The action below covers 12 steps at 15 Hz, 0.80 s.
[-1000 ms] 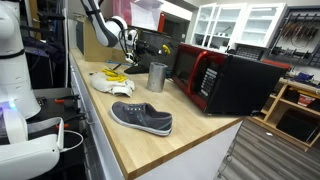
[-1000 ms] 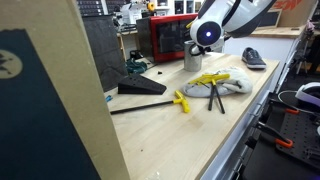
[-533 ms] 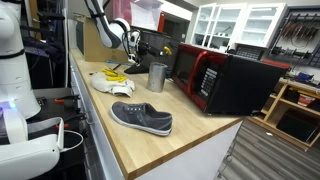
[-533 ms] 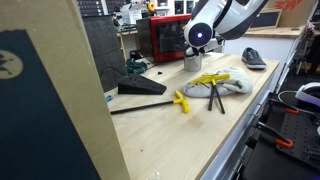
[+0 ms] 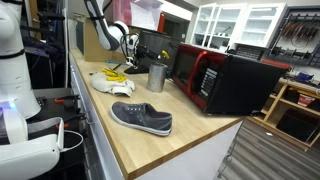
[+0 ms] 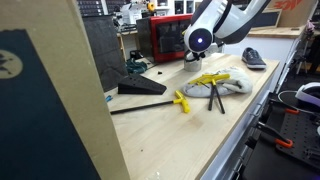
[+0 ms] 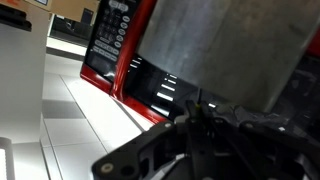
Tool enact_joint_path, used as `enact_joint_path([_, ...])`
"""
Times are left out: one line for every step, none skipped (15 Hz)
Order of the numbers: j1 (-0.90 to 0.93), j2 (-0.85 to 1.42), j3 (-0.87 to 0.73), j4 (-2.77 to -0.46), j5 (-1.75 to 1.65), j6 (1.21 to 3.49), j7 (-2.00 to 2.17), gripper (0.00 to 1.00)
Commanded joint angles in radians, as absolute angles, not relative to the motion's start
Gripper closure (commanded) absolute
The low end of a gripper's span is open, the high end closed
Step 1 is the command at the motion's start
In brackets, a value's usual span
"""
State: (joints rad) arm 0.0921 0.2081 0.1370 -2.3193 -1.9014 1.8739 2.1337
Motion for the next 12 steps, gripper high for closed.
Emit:
enact_joint_path([0.094, 0.187, 0.145, -2.363, -1.900, 1.876, 2.191, 0.70])
enact_joint_path([0.092, 0.185, 0.146, -2.368, -1.894, 1.882, 2.198, 0.68])
enact_joint_path([0.092, 0.184, 0.147, -2.371, -1.892, 1.880, 2.203, 0.63])
enact_joint_path([0.091, 0.180, 0.146, -2.369, -1.891, 1.881, 2.209, 0.55])
enact_joint_path([0.090, 0.175, 0.146, -2.368, -1.888, 1.882, 2.209, 0.48])
enact_joint_path([0.089, 0.169, 0.146, -2.369, -1.883, 1.891, 2.205, 0.42])
enact_joint_path([0.086, 0.160, 0.147, -2.369, -1.870, 1.909, 2.198, 0.33])
enact_joint_path([0.083, 0.143, 0.149, -2.371, -1.854, 1.933, 2.189, 0.26])
enact_joint_path([0.083, 0.132, 0.149, -2.373, -1.841, 1.950, 2.188, 0.19])
enact_joint_path([0.084, 0.118, 0.149, -2.374, -1.827, 1.967, 2.186, 0.11])
enact_joint_path([0.085, 0.101, 0.150, -2.377, -1.815, 1.993, 2.182, 0.04])
enact_joint_path([0.085, 0.082, 0.150, -2.379, -1.798, 2.026, 2.175, 0.00])
